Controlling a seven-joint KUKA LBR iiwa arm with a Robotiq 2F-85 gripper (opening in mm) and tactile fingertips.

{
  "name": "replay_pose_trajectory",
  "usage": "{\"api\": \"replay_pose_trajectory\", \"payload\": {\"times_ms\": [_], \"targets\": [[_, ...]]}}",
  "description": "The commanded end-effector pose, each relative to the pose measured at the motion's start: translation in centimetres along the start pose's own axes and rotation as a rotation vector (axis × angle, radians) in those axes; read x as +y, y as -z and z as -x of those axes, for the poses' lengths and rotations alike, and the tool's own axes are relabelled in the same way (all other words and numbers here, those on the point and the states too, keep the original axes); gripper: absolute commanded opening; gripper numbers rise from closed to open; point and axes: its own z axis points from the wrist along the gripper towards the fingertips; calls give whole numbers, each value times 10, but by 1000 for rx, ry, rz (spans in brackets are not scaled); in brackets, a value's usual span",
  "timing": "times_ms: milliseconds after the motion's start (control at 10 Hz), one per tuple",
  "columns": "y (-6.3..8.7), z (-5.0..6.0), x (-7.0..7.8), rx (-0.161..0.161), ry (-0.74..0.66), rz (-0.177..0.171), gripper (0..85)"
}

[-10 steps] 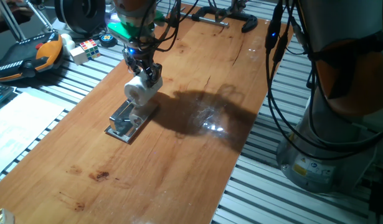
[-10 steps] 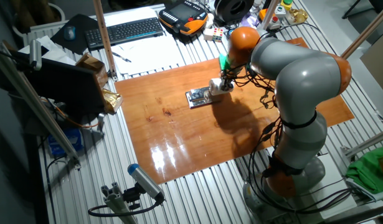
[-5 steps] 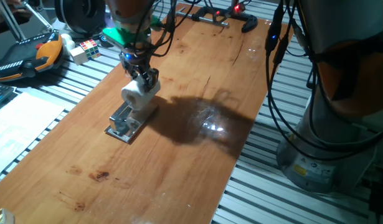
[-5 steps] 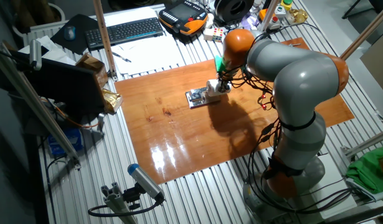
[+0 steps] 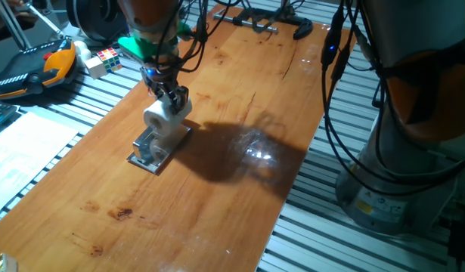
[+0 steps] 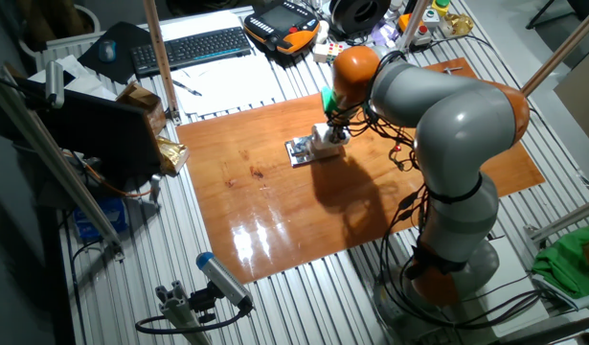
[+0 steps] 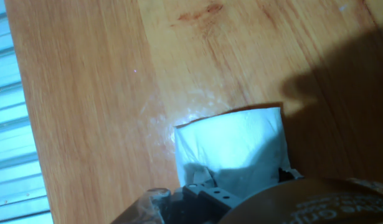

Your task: Put the toilet paper on its holder

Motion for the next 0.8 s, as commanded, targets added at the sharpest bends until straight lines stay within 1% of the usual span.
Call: {"api": "replay_pose_trajectory", "payload": {"times_ms": [0,300,500,700], "targets": [[-1,-2,0,-1,-1,1,7],[1,-11,-2,-11,-6,5,7],[3,-20,-3,-20,-13,4,7],[3,-25,-3,-24,-15,5,7]]}}
